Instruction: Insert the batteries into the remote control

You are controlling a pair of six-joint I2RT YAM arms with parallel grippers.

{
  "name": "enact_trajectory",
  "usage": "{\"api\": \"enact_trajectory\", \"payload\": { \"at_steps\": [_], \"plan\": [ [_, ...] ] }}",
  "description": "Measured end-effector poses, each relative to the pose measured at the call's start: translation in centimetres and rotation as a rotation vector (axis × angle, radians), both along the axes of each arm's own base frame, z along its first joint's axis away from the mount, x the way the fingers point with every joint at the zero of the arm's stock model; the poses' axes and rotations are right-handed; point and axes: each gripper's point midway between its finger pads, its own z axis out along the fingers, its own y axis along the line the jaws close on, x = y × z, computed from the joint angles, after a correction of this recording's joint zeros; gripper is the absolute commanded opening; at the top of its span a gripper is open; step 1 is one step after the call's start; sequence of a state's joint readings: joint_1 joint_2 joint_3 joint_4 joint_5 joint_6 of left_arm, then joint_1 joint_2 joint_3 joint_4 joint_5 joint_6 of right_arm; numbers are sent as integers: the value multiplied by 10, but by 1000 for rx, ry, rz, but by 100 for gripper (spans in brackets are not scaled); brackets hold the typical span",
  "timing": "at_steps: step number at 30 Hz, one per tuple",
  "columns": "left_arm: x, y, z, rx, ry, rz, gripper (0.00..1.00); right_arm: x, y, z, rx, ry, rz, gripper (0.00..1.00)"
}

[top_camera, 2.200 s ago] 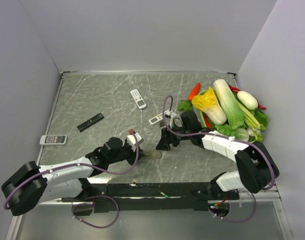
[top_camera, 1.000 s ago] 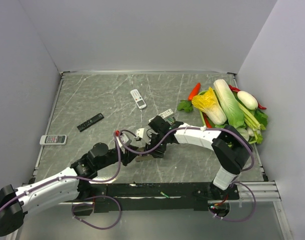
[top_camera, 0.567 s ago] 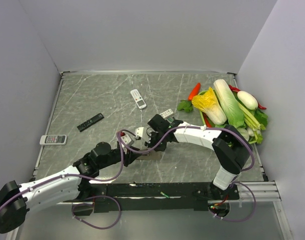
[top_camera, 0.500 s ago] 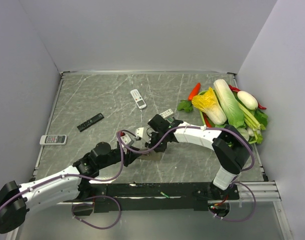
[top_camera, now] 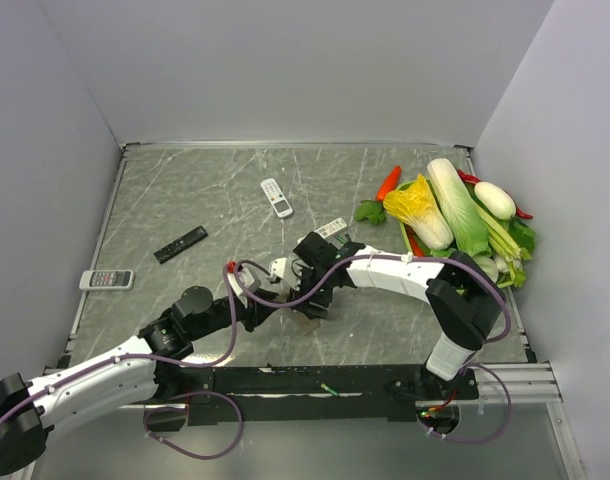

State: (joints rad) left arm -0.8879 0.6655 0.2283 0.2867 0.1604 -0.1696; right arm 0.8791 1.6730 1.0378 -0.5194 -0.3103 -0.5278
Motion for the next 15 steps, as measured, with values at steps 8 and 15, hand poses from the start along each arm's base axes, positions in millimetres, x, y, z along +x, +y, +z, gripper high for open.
{"api": "enact_trajectory", "payload": {
  "at_steps": [8, 15],
  "plan": [
    [0, 0, -1, -1, -1, 0, 1, -6, 11, 19, 64, 74, -261, 84],
    [-2, 2, -4, 1, 0, 0, 1, -20, 18, 20, 68, 107, -453, 83]
  ]
}}
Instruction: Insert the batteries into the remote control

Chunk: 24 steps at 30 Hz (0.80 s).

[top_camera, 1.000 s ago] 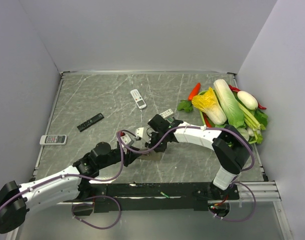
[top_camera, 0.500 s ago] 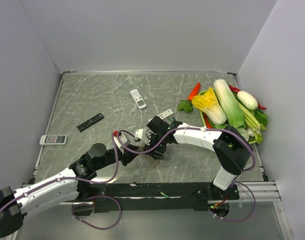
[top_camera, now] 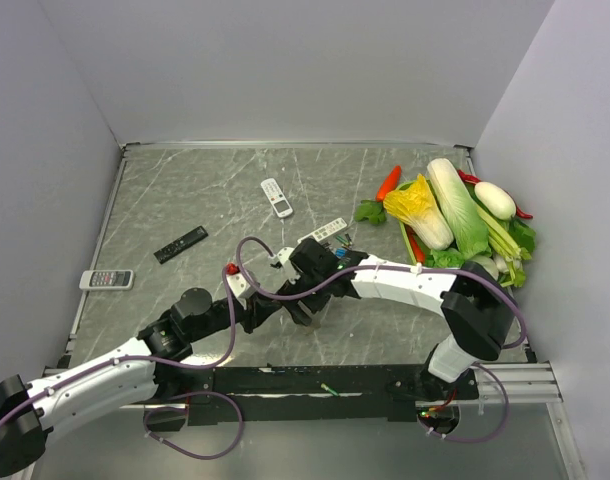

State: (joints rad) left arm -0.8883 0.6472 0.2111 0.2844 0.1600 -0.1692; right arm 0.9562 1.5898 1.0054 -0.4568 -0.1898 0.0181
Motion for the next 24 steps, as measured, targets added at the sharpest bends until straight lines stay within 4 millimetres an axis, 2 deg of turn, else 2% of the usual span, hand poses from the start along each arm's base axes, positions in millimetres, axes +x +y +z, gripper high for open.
{"api": "enact_trajectory", "payload": {
  "at_steps": [5, 9, 11, 13, 18, 20, 22, 24],
  "plan": [
    [-1, 2, -4, 6, 5, 1, 1, -5, 3, -6, -6, 18, -50, 82],
    [-5, 0, -4, 2, 7, -22, 1, -13, -4, -11, -6, 21, -7, 82],
    [-9, -4, -3, -1, 6, -52, 1, -20, -13, -4, 12, 12, 47, 81],
    [-12, -6, -6, 7, 8, -72, 1, -27, -20, 15, 61, -10, 116, 81],
    [-24, -13, -12, 31, 25, -168, 1, -39, -19, 91, 279, -175, 321, 78],
    [-30, -18, -9, 30, 26, -219, 1, -44, -16, 112, 330, -219, 398, 76],
    [-35, -23, -4, 27, 24, -260, 1, -47, -13, 122, 352, -236, 457, 75],
    [-38, -28, 4, 17, 16, -295, 1, -48, -10, 124, 355, -237, 505, 74]
  ]
}}
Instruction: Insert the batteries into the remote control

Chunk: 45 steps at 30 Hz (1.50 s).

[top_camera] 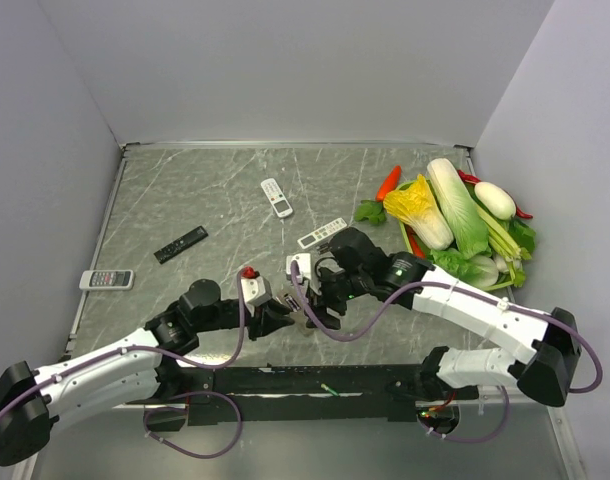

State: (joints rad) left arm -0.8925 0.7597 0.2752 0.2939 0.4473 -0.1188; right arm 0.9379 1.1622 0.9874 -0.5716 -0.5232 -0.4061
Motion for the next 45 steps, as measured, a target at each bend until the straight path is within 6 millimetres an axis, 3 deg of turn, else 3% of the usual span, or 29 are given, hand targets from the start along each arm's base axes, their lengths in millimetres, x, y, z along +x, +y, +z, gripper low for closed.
{"api": "enact_trajectory", "payload": {
  "at_steps": [6, 16, 24, 26, 29, 30, 33, 36, 42, 45],
  "plan": [
    [-5, -6, 19, -36, -24, -53, 1, -6, 1, -17, -63, -3, 69, 69],
    [-5, -9, 25, -38, -20, -61, 1, -9, 12, -19, -73, -74, 94, 59],
    [-5, -9, 30, -51, -18, -58, 1, -6, 19, -21, -77, -111, 82, 41],
    [-5, -9, 31, -54, -16, -57, 1, -6, 20, -20, -76, -117, 76, 27],
    [-4, -9, 31, -54, -8, -50, 14, -6, 20, -21, -79, -115, 71, 8],
    [-4, -9, 31, -55, -6, -47, 27, -6, 20, -21, -80, -115, 70, 4],
    [-1, -6, 32, -55, -2, -20, 52, -6, 21, -20, -75, -116, 68, 0],
    [6, 1, 38, -69, 3, 56, 66, -3, 25, -20, -69, -113, 48, 0],
    [38, 35, 65, -139, 48, 371, 81, 23, 32, -38, -107, -66, -133, 0],
    [58, 72, 88, -184, 119, 629, 90, 42, 37, -51, -105, -29, -291, 0]
  ]
}}
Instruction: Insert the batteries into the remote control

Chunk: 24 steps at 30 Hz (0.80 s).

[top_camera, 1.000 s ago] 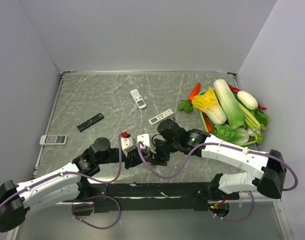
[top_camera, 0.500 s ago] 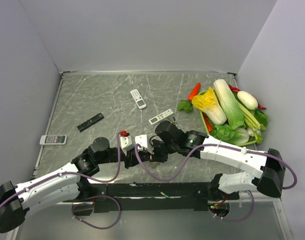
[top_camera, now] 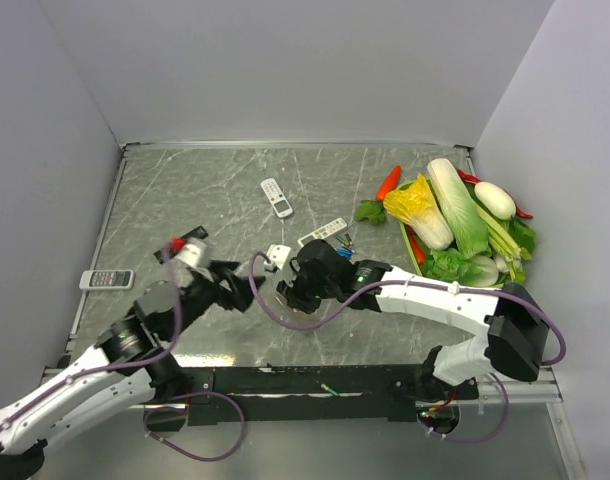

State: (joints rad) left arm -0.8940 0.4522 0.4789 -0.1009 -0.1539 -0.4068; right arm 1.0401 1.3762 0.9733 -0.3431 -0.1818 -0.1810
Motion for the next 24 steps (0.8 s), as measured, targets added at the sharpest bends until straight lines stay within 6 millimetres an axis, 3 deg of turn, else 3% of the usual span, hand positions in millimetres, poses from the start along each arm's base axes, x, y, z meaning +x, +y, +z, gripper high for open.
{"api": "enact_trajectory", "payload": {
  "at_steps": [2, 6, 11, 16, 20, 24],
  "plan": [
    [7, 25, 19, -51, 29, 140, 99, 9, 2, -8, 22, 19, -103, 0],
    [7, 81, 50, -169, 64, 378, 99, 23, 4, -22, 75, 39, -271, 0],
    [4, 124, 45, -220, 85, 544, 99, 38, 10, -33, 153, 48, -413, 0],
    [5, 133, 31, -204, 112, 604, 99, 45, 12, -44, 203, 47, -487, 0],
    [12, 123, 17, -169, 160, 616, 99, 45, 13, -52, 215, 36, -509, 0],
    [20, 107, -12, -98, 219, 615, 99, 45, 13, -58, 221, 18, -519, 0]
  ]
}}
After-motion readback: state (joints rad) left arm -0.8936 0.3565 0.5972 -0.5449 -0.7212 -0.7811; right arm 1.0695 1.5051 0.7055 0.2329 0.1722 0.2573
